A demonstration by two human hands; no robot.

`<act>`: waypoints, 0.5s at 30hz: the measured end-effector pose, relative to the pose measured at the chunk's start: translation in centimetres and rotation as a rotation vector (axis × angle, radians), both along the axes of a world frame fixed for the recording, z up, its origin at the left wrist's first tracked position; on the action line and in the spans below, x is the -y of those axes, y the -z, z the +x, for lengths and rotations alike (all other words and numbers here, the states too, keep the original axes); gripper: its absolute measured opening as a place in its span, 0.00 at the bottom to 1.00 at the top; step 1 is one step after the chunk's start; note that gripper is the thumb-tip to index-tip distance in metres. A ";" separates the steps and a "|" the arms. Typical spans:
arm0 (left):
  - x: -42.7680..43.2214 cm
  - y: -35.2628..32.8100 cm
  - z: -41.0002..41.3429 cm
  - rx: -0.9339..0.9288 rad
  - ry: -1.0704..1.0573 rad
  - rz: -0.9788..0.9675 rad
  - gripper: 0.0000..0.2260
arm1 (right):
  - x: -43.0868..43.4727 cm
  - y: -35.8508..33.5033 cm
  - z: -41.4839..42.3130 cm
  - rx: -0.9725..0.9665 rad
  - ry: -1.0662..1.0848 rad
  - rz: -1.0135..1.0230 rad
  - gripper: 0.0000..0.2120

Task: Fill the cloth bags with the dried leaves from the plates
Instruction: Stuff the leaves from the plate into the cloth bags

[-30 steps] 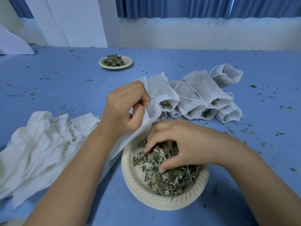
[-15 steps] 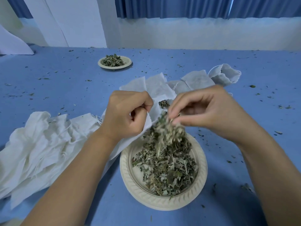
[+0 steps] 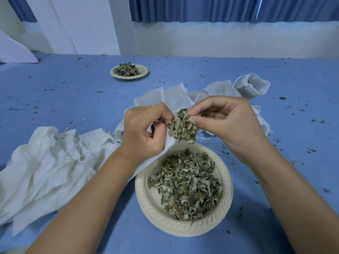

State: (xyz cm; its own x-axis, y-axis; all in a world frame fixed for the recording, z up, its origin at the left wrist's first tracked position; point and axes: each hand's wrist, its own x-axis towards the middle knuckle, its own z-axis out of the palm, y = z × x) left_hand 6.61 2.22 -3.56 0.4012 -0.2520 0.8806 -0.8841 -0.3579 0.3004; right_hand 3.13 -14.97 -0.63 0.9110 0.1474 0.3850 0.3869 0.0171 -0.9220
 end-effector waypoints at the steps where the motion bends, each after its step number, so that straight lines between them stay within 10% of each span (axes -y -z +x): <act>1: 0.0 -0.1 0.0 -0.001 -0.001 -0.001 0.09 | 0.1 -0.1 0.0 -0.003 -0.005 -0.016 0.10; 15: -0.3 -0.2 0.1 0.031 -0.002 0.050 0.09 | 0.8 0.3 0.3 -0.017 -0.270 -0.202 0.13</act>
